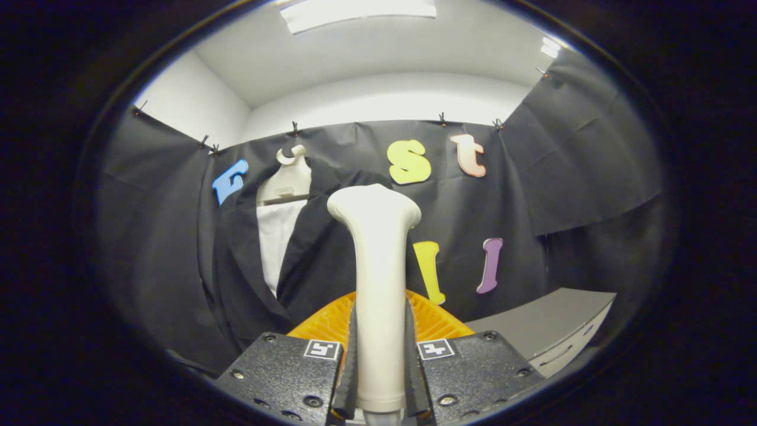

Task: Iron the clothes twice with a garment steamer, once on the left side and once on the right side.

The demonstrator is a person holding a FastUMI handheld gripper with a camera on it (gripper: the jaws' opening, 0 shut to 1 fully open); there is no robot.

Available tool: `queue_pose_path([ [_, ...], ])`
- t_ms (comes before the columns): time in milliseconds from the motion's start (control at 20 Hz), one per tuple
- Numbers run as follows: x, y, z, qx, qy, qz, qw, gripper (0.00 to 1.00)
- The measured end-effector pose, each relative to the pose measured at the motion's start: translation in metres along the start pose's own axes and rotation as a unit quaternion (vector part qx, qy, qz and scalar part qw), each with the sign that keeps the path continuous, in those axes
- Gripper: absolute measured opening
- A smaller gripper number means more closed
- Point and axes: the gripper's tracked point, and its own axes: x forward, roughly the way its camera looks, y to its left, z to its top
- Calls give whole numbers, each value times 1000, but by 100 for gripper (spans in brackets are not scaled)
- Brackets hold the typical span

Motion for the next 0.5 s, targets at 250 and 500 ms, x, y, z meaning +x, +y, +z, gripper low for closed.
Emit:
queue_pose_path([
  [250, 37, 21, 24, -32, -38, 6, 999, 34],
  [500, 60, 32, 29, -48, -43, -1, 998, 34],
])
